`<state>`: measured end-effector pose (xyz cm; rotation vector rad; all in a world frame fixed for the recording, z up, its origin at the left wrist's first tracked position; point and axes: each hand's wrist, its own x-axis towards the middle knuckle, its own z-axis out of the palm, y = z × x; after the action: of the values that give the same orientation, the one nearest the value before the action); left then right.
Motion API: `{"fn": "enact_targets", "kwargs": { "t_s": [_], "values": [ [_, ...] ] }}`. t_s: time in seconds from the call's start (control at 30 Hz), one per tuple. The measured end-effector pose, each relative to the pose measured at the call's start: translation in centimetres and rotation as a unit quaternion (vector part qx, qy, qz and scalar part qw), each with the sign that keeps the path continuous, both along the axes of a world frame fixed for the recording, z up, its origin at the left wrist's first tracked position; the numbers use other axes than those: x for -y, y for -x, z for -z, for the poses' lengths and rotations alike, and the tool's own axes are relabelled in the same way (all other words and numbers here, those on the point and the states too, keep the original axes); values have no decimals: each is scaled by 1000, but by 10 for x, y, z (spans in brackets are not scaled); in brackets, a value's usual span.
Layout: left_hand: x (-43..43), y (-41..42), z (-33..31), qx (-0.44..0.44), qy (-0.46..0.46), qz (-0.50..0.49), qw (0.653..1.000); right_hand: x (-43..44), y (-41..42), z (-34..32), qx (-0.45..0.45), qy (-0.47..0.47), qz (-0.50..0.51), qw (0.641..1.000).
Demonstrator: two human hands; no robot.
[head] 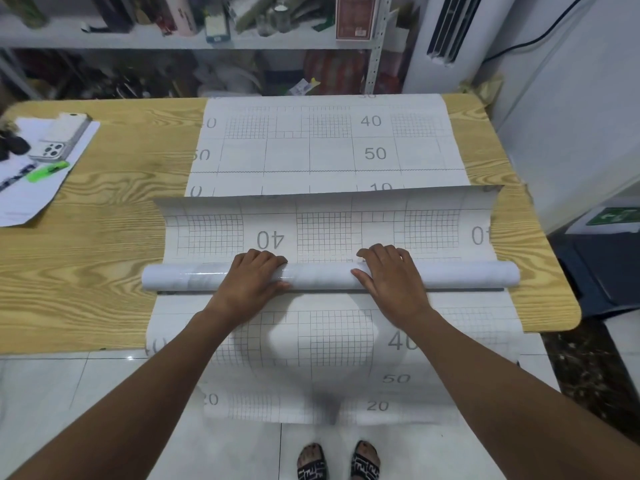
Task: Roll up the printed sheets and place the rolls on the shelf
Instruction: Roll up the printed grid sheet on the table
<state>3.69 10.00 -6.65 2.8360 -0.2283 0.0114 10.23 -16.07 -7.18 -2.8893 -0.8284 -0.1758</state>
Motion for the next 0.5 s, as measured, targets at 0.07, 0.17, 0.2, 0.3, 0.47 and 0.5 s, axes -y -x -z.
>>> {"fn": "enact_targets", "kwargs": {
  "t_s": [0.07,0.17,0.2,0.3,0.47,0.5],
  "values": [
    [0,0,0,-2,-4,1,1000,0,1,0,2,3,0,1000],
    [0,1,1,-13,-14,2,1000,1,2,-1,4,3,-3,1000],
    [0,1,1,-18,-13,0,1000,1,2,-1,5,2,-4,1000],
    [1,2,0,-25,-12,-5,1000,2,4,-2,3,0,-8,1000],
    [1,2,-1,-32,-5,-3,999,3,8,-2,-14,-4,-18,1000],
    [1,3,-1,-31,-5,-2,1000,4,8,-2,-15,-7,-20,1000]
  ]
}}
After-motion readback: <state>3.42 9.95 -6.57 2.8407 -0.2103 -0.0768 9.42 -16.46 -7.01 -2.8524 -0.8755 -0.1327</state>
